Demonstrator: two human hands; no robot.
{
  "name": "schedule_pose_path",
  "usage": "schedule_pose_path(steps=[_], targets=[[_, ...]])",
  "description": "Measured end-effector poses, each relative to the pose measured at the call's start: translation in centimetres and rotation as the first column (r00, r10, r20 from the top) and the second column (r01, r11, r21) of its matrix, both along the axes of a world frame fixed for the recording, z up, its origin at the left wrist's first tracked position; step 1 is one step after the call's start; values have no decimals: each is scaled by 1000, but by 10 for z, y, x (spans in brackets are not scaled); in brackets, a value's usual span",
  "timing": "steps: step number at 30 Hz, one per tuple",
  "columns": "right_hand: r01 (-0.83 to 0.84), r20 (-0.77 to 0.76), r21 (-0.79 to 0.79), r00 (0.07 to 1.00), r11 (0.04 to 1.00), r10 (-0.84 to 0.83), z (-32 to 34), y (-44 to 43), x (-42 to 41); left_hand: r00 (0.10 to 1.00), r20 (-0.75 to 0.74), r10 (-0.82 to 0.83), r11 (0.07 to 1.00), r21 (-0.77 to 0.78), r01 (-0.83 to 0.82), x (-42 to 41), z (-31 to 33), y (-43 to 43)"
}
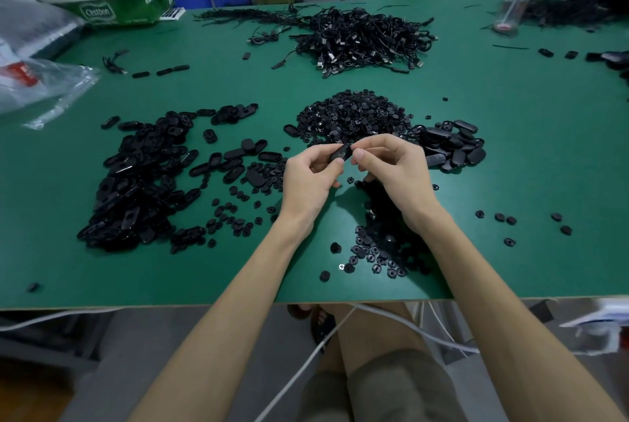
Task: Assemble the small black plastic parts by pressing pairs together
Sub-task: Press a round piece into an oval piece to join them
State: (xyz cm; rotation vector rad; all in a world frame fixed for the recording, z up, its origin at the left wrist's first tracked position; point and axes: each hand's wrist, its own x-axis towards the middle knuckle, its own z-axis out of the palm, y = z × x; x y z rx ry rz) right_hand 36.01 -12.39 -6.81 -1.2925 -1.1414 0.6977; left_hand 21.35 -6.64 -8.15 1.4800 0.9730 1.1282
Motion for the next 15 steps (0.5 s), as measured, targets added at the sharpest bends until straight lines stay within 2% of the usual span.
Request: schedule_pose_path(steps=[8, 15], targets=[[-98, -237, 1, 967, 995, 95, 2, 0, 2, 1000, -26, 7, 1000, 8, -7, 0, 0, -1], [-149, -262, 51, 952, 988, 157, 1, 1, 3, 999, -32, 2, 1000, 6, -2, 1, 0, -1]])
